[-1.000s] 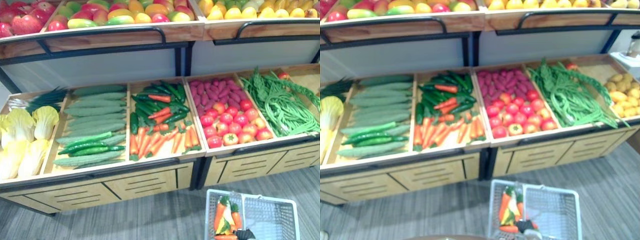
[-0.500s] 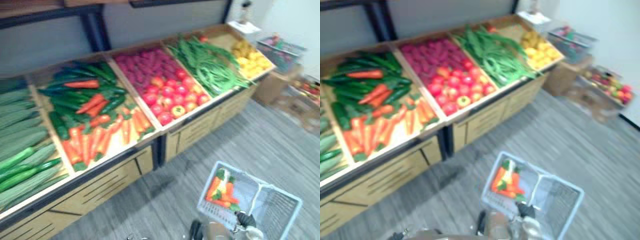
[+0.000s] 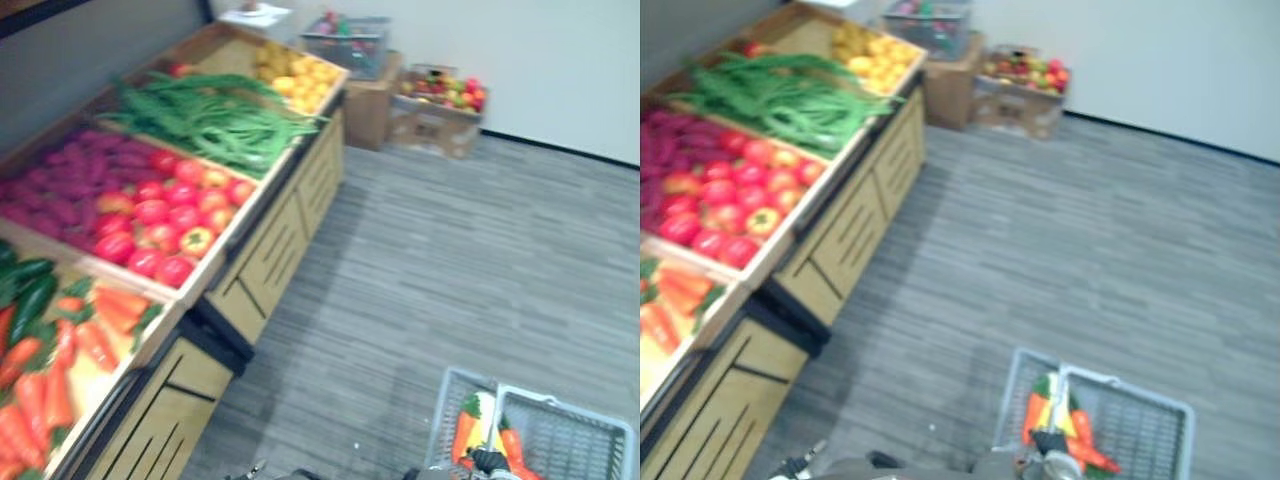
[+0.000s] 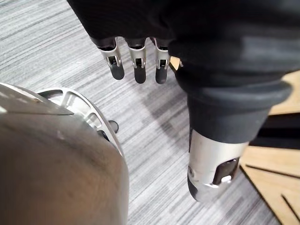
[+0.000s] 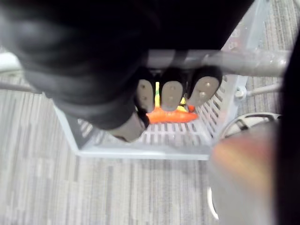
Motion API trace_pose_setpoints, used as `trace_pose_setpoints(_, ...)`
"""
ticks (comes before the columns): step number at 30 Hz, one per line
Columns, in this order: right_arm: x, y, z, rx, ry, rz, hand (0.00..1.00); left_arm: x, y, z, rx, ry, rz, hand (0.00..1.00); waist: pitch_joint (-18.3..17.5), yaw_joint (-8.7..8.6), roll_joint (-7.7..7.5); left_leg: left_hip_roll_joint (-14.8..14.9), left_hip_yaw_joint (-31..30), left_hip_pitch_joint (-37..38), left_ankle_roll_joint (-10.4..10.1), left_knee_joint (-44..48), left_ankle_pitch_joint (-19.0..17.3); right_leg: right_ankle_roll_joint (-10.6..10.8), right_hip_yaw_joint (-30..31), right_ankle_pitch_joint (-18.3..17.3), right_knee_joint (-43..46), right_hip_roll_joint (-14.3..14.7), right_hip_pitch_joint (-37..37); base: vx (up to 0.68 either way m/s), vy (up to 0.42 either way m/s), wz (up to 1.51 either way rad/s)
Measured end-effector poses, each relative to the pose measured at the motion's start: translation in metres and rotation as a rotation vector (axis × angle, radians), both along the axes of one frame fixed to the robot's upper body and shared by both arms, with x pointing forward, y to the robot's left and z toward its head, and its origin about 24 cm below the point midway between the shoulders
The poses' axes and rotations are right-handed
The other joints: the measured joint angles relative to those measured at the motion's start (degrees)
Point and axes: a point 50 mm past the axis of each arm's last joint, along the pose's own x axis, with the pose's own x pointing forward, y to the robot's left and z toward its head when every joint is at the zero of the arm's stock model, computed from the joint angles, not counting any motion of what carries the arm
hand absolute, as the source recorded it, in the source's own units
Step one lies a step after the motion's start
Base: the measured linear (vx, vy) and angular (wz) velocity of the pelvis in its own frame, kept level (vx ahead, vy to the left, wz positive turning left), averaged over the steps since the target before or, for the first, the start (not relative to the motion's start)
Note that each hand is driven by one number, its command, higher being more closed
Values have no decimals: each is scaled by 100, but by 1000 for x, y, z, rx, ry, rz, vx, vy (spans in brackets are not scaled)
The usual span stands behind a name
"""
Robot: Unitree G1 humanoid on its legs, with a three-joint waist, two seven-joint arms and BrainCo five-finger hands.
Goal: Pick vegetable in the basket
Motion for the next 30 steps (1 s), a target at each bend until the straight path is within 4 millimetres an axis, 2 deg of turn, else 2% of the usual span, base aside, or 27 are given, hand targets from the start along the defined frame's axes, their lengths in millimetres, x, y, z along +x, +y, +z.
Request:
trace_pose_setpoints(3,-21,-6,-4,-13,46,-15,100,7,-2,1,-2,-22,-18,0,-17,0,102,395,-81,20,-20,550,13,-103,66,80,-362,277,231,-76,-173,-12)
trace_pose_setpoints(4,-22,-8,-3,-18,47,-11,100,8,-3,1,-5,-25,-20,0,-17,0,132,476,-197,-14,-46,689,35,-113,111,84,-392,311,227,-145,-178,-33)
trace_pose_setpoints(6,-18,-14,-1,-38,39,3,100,11,-9,1,-18,-52,-11,0,4,51,231,614,-1339,-278,-150,1165,211,-182,546,40,-269,344,45,-134,-123,-78)
trace_pose_setpoints(7,-12,-16,0,-49,28,22,100,9,-11,1,-24,-58,10,0,24,78,219,500,-2050,-431,-173,1216,254,-212,815,19,-168,307,-71,-88,-17,-141)
trace_pose_setpoints(8,-3,-20,3,-67,12,54,100,5,-14,0,-31,-53,17,0,22,117,274,36,-3192,-458,-253,858,202,-244,1250,-1,-68,233,-258,-100,34,-170)
trace_pose_setpoints(10,7,-23,7,-89,-11,91,100,-4,-20,-3,-43,-34,20,0,24,138,393,-591,-4300,-351,-306,128,332,-180,1995,87,-37,282,-585,-99,76,-173)
trace_pose_setpoints(11,6,-23,6,-89,-7,90,100,-4,-20,-3,-44,-31,20,0,15,135,406,-602,-4353,-314,-312,82,337,-157,2041,102,-63,290,-594,-5,56,-105)
trace_pose_setpoints(13,-1,-27,6,-99,-5,84,100,-5,-21,-3,-43,-23,0,0,-19,70,392,-735,-4721,-252,-346,83,352,-21,2318,403,-491,319,-521,49,47,-55)
trace_pose_setpoints(18,1,-30,7,-80,-46,21,100,-5,-18,-3,-36,-27,-31,0,-49,66,402,-823,-4892,-183,-466,-72,182,-15,2646,809,-965,384,-491,41,80,-41)
trace_pose_setpoints(25,-16,-56,11,-78,-51,-67,100,-1,-9,0,-62,-74,-137,0,-178,59,356,-782,-5042,-15,-497,-241,-268,31,2680,878,-971,489,-472,10,106,-8)
trace_pose_setpoints(27,-20,-69,14,-95,-54,-86,100,1,1,3,-50,-96,-179,0,-232,66,275,-813,-5042,29,-465,-277,-439,81,2701,909,-939,471,-499,-59,113,-7)
trace_pose_setpoints(30,-20,-75,17,-108,-66,-81,100,5,15,8,-21,-115,-198,0,-312,64,203,-875,-5036,14,-451,-362,-632,171,2734,967,-914,426,-610,-81,111,-3)
